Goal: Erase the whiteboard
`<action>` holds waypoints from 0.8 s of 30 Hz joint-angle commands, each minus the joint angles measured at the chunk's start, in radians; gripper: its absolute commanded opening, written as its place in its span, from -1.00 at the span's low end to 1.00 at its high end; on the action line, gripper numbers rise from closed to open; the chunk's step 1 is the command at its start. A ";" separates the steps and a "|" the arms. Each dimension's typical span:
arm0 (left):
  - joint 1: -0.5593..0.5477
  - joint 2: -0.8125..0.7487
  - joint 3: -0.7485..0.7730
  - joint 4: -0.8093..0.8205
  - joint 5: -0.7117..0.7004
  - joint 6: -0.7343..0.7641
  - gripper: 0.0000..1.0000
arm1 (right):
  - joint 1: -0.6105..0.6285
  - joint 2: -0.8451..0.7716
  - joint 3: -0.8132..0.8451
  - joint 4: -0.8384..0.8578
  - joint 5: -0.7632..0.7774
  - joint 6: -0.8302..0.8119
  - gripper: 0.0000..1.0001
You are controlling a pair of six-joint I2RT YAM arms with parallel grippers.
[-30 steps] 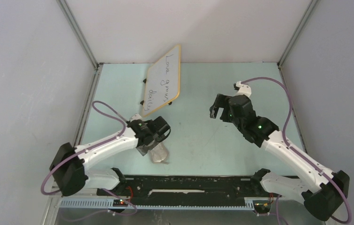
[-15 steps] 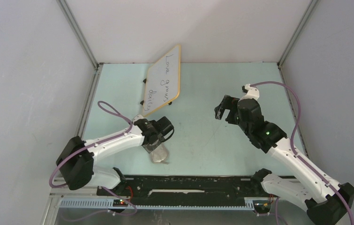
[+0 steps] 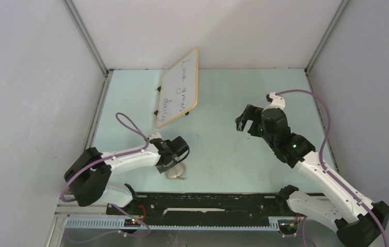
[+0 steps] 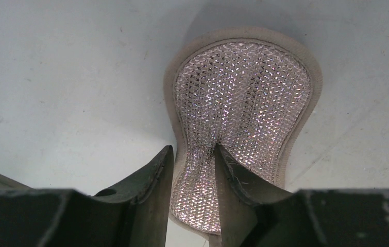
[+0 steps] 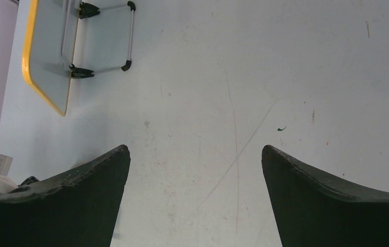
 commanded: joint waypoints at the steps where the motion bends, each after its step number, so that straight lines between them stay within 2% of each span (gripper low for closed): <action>1: -0.003 0.052 0.003 0.038 -0.002 0.047 -0.12 | -0.004 -0.013 -0.004 0.029 -0.010 0.012 1.00; 4: -0.003 0.045 -0.008 0.035 0.004 0.037 -0.10 | -0.005 -0.006 -0.004 0.026 -0.009 0.009 1.00; 8: -0.002 0.022 -0.051 0.097 0.024 0.024 -0.21 | -0.006 0.010 -0.003 0.030 -0.010 0.012 1.00; 15: -0.002 0.026 -0.071 0.139 0.031 0.015 -0.72 | -0.006 0.074 -0.010 0.063 -0.027 0.020 1.00; 17: -0.002 0.009 -0.081 0.145 0.026 0.013 -0.99 | -0.006 0.093 -0.032 0.112 -0.052 0.025 1.00; 22: -0.002 -0.058 -0.092 0.149 -0.028 0.048 -1.00 | 0.002 0.192 -0.113 0.339 -0.176 -0.009 0.90; 24: -0.002 -0.111 -0.099 0.146 -0.066 0.078 -1.00 | 0.002 0.265 -0.117 0.420 -0.227 -0.010 0.80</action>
